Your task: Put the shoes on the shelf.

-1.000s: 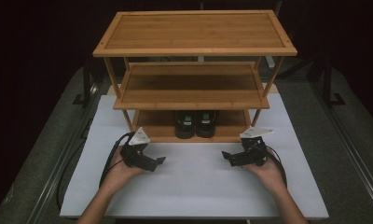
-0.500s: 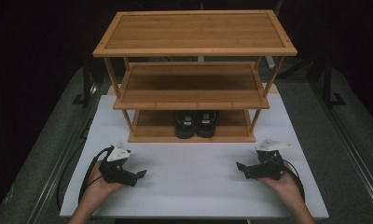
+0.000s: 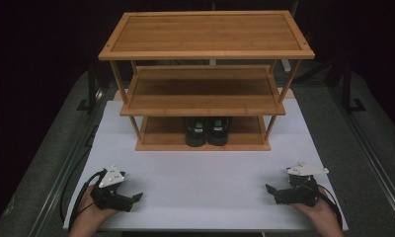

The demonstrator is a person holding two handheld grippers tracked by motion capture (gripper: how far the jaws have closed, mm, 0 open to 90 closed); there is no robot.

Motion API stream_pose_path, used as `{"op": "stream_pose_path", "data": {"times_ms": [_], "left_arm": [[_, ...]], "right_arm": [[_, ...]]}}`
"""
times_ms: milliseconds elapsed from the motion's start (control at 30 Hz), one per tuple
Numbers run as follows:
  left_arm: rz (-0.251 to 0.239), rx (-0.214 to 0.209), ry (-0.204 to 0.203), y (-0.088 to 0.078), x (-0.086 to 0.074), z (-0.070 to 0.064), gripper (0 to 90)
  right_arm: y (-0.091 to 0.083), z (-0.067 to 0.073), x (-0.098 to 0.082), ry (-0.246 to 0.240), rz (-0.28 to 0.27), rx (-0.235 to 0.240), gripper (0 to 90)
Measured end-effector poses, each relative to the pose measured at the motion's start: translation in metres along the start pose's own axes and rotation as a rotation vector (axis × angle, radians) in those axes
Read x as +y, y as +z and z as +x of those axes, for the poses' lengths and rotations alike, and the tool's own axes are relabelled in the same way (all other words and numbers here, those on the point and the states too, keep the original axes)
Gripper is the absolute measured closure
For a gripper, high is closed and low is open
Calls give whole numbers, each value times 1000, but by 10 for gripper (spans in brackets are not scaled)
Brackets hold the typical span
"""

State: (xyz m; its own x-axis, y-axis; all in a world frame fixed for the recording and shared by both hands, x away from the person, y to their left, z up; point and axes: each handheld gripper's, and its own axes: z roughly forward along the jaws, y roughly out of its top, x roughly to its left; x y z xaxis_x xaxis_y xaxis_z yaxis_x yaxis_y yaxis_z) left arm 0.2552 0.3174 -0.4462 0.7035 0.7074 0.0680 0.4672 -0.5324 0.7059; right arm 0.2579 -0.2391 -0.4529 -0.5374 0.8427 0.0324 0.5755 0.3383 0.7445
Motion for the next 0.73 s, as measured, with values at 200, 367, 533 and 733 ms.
{"op": "stream_pose_path", "data": {"times_ms": [200,367,533,733], "left_arm": [[-19,22,-33,-10,-15,3,20],[5,11,-48,-8,-16,4,20],[11,-11,-66,-7,-16,7,19],[11,-9,-67,-7,-16,7,18]], "right_arm": [[-4,-3,-9,2,45,-45,17],[-4,-5,-10,21,69,-44,17],[-4,-5,-11,23,67,-41,17],[-4,-5,-11,24,66,-42,17]]}}
